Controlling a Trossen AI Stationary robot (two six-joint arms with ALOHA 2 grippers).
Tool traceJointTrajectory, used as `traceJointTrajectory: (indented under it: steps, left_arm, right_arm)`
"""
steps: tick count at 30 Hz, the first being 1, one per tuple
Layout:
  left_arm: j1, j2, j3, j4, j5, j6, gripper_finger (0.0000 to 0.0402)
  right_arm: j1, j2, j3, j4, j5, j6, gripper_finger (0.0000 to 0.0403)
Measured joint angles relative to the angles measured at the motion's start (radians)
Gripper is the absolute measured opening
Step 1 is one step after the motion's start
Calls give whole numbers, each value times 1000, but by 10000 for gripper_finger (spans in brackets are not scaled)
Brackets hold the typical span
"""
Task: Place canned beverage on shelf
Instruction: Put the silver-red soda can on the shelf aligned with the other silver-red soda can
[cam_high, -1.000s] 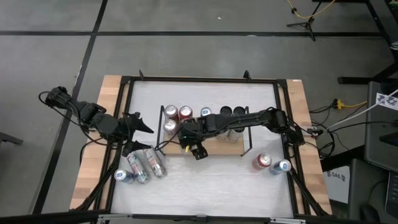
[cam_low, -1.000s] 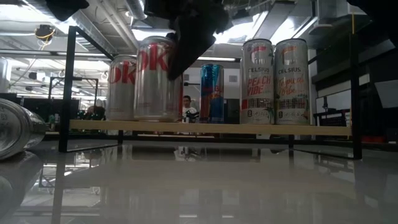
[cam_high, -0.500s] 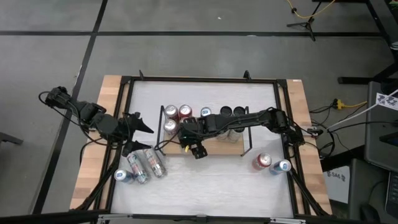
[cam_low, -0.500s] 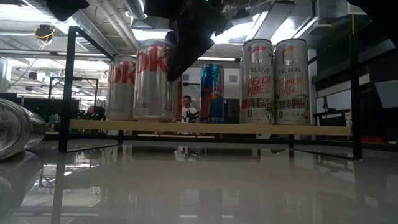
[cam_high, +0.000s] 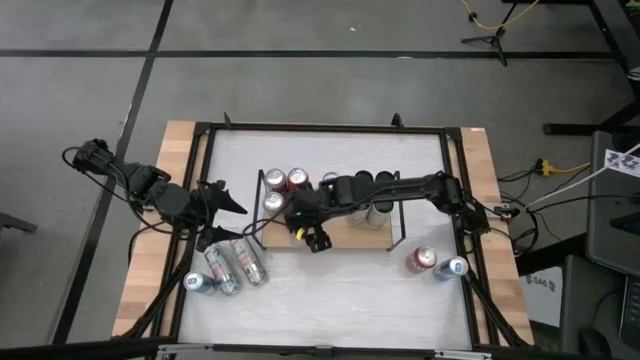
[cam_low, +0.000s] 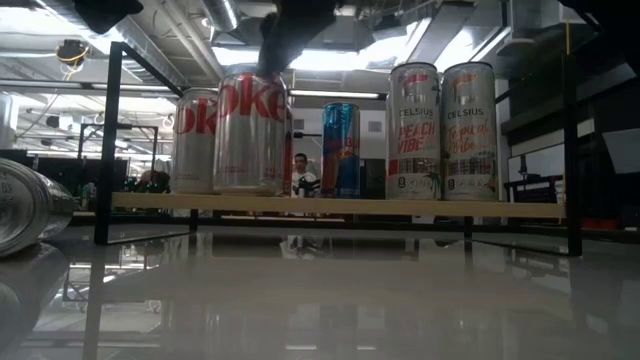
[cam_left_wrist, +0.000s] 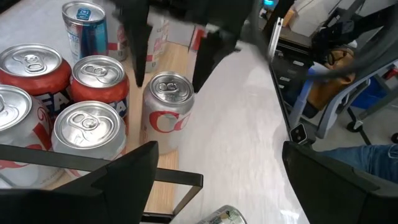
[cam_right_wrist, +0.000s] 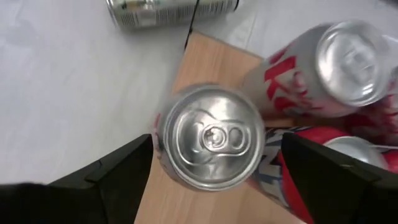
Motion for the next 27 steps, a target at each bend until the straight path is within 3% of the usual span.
traceJointTrajectory:
  steps: [9,27]
  left_arm:
    - [0,0,0,0,0,0,336]
    - [0,0,0,0,0,7,336]
  right_arm:
    - [51,-3,130,-36,-25,6,351]
    - [182,-2,124,-342,-17,312,351]
